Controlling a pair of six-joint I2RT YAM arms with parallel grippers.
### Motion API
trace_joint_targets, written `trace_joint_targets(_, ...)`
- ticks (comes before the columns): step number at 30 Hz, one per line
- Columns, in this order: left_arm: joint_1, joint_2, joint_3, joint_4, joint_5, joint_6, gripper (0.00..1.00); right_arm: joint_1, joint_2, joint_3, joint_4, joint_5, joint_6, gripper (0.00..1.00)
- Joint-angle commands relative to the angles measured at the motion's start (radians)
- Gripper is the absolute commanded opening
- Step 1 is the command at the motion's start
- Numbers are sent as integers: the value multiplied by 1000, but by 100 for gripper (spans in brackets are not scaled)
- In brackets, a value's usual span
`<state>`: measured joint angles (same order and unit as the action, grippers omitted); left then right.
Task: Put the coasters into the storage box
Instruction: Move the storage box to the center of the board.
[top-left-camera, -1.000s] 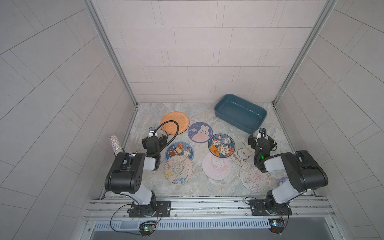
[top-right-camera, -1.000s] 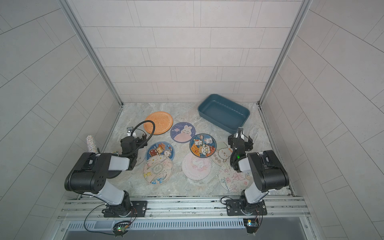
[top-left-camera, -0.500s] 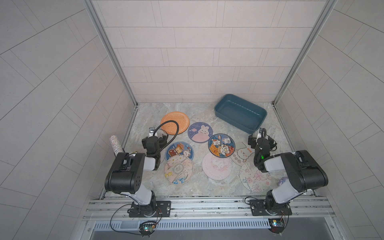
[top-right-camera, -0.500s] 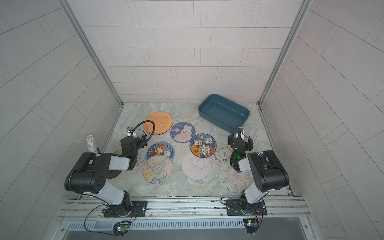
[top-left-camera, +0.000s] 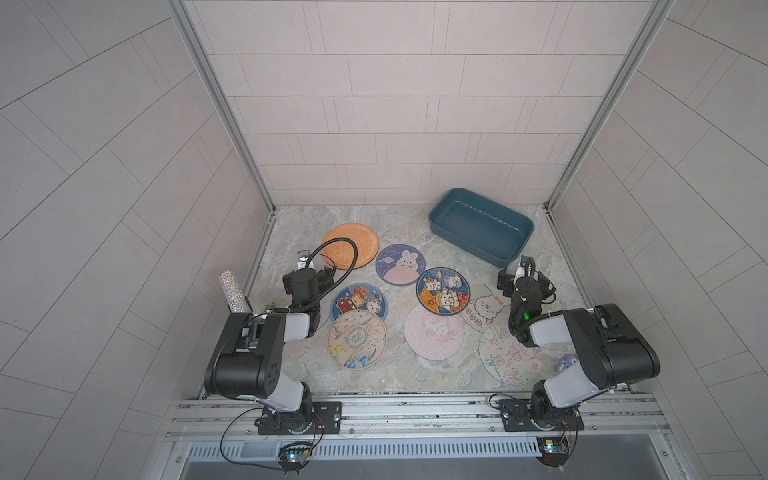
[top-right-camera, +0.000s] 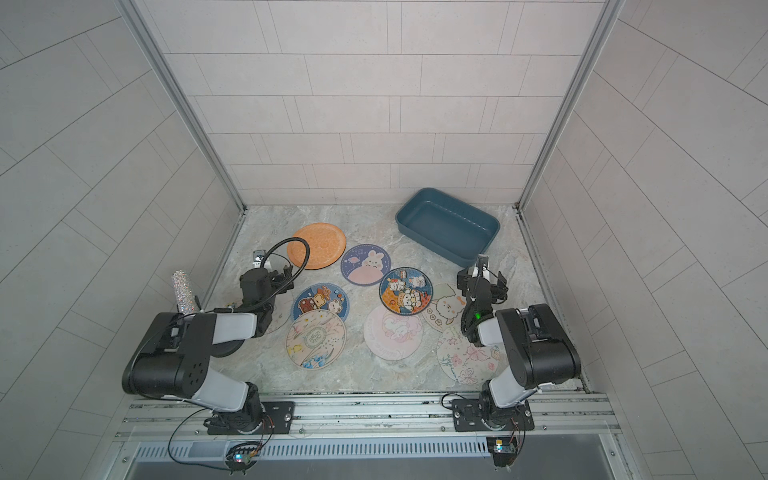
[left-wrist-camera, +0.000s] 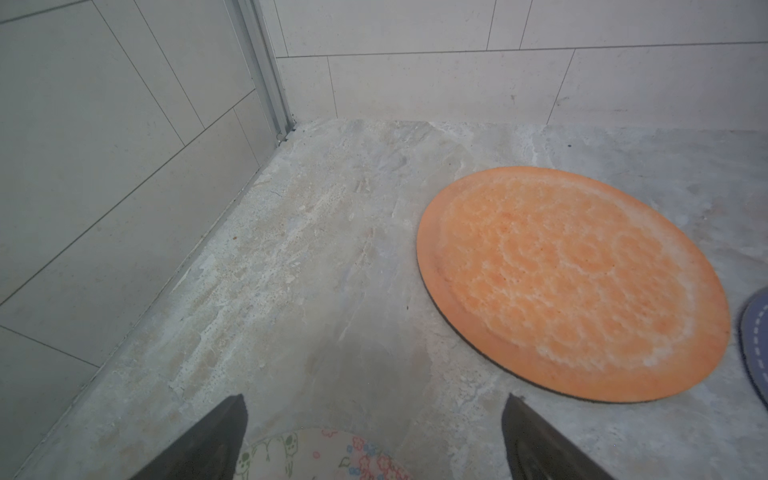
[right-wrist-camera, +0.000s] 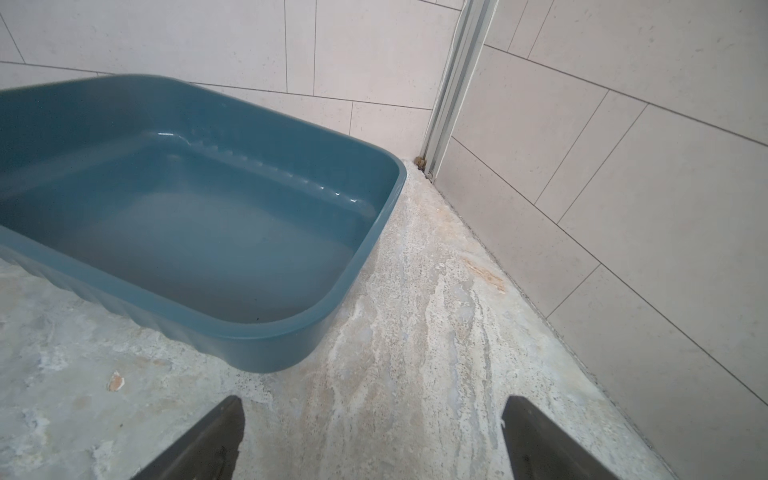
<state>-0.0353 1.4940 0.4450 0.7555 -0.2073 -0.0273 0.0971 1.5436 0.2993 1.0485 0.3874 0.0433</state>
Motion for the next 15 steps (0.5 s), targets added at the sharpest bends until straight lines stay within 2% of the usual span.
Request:
trace_joint_targets(1,-4,-37,65,-137,-7,1,100,31,-76,18,-73,48,-40,100)
trace_joint_targets(4,-6,-50,114,-224,-7,2,100,29,-168,142,-408,45,-16,100)
trace_joint_targets(5,-5,-56,130,-248,-7,2,100,29,-177,160,-450,44,-11,100)
trace_joint_targets(8,-5,-67,165,-295,-5,-1,100,30,-182,162,-412,71,-17,100)
trace_joint_targets(12,-5,-80,232,-382,14,-9,100,20,-203,301,-665,88,59,100)
trace_joint_targets(15,-5,-80,293,-468,40,-25,100,1,-174,470,-887,113,88,100)
